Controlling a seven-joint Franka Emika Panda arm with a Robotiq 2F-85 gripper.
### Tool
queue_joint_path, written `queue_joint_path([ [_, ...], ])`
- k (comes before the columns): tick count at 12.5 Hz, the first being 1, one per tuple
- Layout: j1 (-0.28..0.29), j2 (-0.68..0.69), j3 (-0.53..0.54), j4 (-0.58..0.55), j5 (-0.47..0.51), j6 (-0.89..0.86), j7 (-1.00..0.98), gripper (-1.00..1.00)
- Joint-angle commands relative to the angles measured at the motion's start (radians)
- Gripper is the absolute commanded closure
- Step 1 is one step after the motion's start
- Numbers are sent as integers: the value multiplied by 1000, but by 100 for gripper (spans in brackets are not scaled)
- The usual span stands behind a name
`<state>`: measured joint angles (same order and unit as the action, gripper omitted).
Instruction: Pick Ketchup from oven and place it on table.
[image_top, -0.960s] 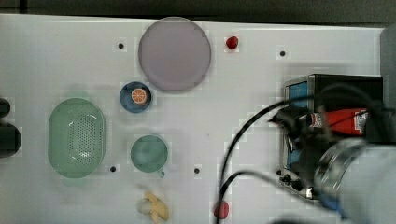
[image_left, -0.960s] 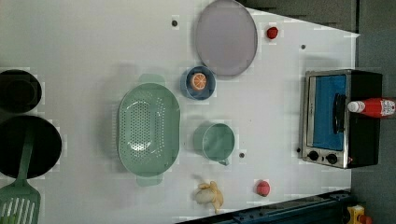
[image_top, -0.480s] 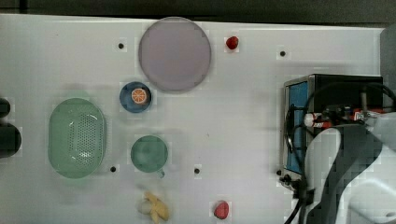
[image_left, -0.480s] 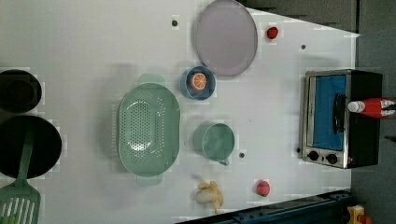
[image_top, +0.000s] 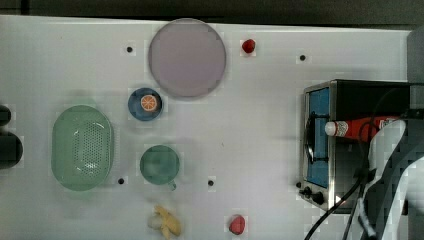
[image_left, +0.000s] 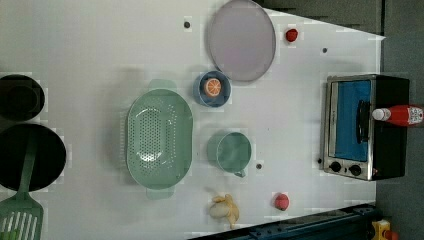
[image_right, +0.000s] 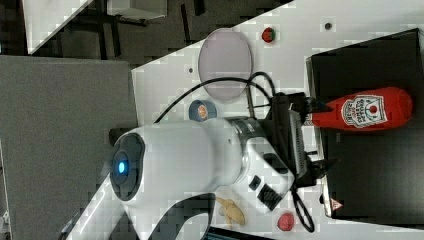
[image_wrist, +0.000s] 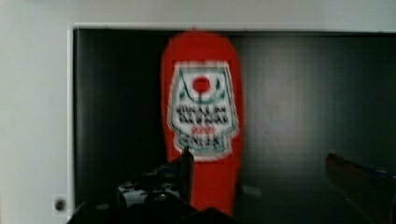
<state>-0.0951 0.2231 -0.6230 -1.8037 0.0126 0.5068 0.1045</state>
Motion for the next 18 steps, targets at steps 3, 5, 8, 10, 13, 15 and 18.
queue_joint_path([
  [3, -18, 128, 2, 29, 118, 95, 18, -100],
  [5, -22, 158, 2, 29, 120, 132, 18, -100],
  [8, -26, 189, 2, 24, 149, 163, 18, -100],
  [10, -31, 206, 4, 18, 177, 163, 18, -100],
  [13, -37, 214, 4, 9, 203, 177, 16, -43],
  [15, -32, 204, 4, 21, 204, 174, 16, -27],
  [18, -26, 156, 5, 68, 198, 108, 16, -27],
])
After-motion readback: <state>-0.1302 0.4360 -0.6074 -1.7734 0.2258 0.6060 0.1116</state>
